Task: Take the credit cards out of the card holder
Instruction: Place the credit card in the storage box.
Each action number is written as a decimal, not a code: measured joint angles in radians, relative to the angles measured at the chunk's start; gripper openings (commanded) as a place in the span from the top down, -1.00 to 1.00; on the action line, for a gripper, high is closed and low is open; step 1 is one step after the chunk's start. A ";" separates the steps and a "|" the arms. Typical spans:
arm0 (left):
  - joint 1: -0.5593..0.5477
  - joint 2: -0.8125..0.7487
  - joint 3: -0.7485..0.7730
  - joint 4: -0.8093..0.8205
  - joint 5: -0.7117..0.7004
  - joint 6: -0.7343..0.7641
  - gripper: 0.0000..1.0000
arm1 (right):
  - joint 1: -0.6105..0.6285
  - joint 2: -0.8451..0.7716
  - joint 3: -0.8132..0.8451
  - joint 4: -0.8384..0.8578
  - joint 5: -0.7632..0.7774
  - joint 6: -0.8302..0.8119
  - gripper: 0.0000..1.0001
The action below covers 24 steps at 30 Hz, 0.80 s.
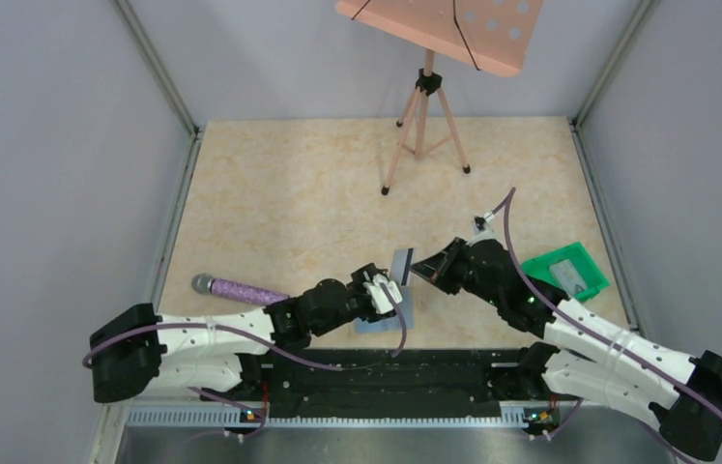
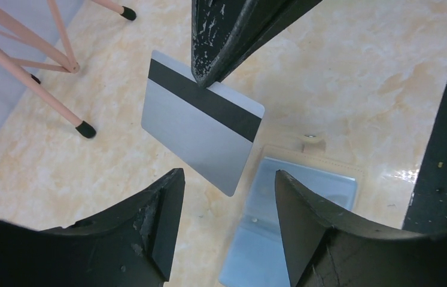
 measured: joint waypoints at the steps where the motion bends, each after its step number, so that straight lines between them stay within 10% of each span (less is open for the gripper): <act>1: -0.004 0.018 0.001 0.017 -0.016 0.019 -0.26 | 0.000 -0.006 -0.001 0.000 0.000 0.003 1.00; 13: -0.108 0.156 0.003 0.185 -0.203 0.167 -0.07 | 0.000 -0.024 -0.032 0.009 -0.008 0.032 1.00; 21: -0.146 0.175 0.003 0.266 -0.283 0.191 0.88 | -0.006 -0.009 -0.050 0.048 -0.013 0.050 1.00; 24: -0.148 0.175 0.010 0.245 -0.321 0.144 1.00 | -0.012 -0.012 -0.069 0.068 -0.020 0.025 0.50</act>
